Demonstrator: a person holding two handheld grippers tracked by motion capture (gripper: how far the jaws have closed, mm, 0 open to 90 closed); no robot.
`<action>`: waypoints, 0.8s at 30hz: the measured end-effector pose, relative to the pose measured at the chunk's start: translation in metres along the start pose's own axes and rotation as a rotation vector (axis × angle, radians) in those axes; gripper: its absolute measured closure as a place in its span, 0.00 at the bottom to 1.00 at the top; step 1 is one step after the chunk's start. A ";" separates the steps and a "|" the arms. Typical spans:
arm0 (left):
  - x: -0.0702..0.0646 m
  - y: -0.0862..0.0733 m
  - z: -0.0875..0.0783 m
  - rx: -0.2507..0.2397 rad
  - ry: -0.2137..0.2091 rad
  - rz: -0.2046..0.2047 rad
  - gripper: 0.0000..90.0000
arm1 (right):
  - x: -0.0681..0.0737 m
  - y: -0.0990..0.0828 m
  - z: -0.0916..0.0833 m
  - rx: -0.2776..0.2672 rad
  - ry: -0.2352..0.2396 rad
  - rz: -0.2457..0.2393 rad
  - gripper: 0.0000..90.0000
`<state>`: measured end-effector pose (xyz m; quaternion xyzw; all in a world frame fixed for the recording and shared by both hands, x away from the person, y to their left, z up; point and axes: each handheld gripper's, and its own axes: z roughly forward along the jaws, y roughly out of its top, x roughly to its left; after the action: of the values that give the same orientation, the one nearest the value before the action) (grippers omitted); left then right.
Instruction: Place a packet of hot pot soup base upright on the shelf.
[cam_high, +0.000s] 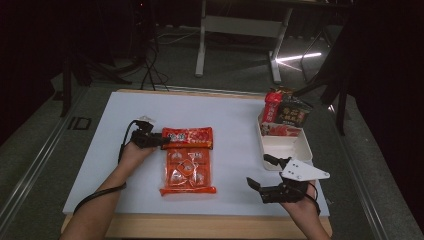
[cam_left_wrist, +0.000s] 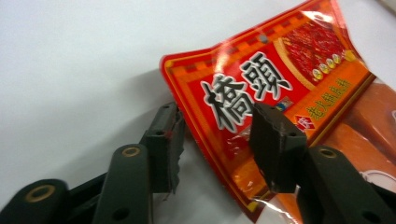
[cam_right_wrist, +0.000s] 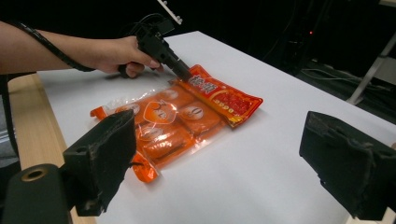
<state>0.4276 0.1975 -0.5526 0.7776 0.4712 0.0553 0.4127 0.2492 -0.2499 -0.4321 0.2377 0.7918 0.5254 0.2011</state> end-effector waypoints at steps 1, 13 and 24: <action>-0.001 0.000 0.001 0.001 -0.008 0.003 0.64 | 0.000 0.000 0.000 -0.002 0.000 0.000 0.12; -0.017 0.008 0.014 0.034 -0.059 0.039 0.83 | 0.000 0.000 0.002 0.008 0.014 0.010 0.12; -0.032 0.015 0.004 0.024 -0.017 0.078 1.00 | -0.002 -0.001 0.003 0.013 0.015 0.024 0.14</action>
<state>0.4218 0.1669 -0.5352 0.8007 0.4374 0.0592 0.4050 0.2523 -0.2492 -0.4338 0.2449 0.7938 0.5242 0.1873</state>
